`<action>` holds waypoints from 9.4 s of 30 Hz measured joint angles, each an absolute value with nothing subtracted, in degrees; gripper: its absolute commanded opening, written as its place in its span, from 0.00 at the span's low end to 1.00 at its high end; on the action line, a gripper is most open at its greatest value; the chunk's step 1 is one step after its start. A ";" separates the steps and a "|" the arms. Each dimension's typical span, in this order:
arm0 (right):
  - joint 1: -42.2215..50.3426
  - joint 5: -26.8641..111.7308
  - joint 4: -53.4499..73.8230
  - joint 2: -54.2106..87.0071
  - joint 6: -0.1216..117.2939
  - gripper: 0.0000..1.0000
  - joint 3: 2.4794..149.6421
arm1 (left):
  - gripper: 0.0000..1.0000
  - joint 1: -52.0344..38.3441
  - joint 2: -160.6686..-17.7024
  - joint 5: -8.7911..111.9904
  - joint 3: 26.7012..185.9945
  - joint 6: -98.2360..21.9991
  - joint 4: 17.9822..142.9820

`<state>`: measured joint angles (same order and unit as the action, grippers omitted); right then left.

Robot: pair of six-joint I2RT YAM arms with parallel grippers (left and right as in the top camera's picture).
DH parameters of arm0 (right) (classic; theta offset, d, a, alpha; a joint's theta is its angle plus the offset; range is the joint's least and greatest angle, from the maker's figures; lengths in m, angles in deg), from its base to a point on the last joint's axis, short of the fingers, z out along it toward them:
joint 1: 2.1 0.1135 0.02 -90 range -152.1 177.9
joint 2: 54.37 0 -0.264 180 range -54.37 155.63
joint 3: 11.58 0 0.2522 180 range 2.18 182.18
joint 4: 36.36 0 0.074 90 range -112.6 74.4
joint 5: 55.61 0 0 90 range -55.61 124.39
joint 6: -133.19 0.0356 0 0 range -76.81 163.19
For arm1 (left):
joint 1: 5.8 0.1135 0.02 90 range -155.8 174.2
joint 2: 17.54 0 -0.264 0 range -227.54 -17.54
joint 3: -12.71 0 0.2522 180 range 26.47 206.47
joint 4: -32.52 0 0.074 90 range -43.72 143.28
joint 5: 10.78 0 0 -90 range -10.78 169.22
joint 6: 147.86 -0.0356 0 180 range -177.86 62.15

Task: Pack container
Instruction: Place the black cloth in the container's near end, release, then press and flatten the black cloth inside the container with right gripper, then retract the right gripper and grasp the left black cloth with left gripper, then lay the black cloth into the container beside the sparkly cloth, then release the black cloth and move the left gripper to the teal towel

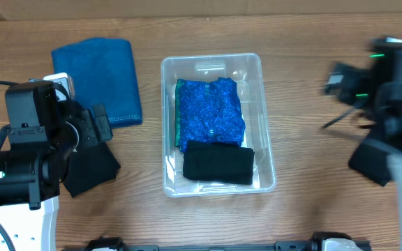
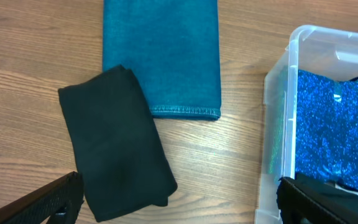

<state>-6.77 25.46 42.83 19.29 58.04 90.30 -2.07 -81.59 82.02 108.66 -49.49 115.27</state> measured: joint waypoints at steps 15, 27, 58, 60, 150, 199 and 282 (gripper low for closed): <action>-52.71 40.48 34.70 52.89 57.76 1.00 77.10 | 1.00 -2.07 -81.59 82.02 108.66 -49.49 115.31; -53.32 60.15 18.90 52.25 52.18 0.07 64.49 | 1.00 -2.07 -81.59 82.02 108.64 -49.49 115.33; 36.88 56.69 59.05 48.41 0.97 0.04 92.07 | 1.00 -2.07 -81.59 82.02 108.66 -49.49 115.53; 36.90 56.59 60.27 49.00 0.93 0.93 92.05 | 1.00 -2.07 -81.59 82.02 108.64 -49.49 115.53; 0.14 32.08 49.32 22.46 51.55 1.00 87.52 | 1.00 38.08 -111.03 57.37 80.05 -53.60 87.31; 0.14 32.56 49.34 22.46 51.55 1.00 87.24 | 0.04 -31.36 -95.43 69.00 85.74 -20.38 58.37; 0.14 32.96 48.01 22.51 51.53 1.00 85.19 | 1.00 28.64 -130.72 61.26 115.59 -52.77 90.37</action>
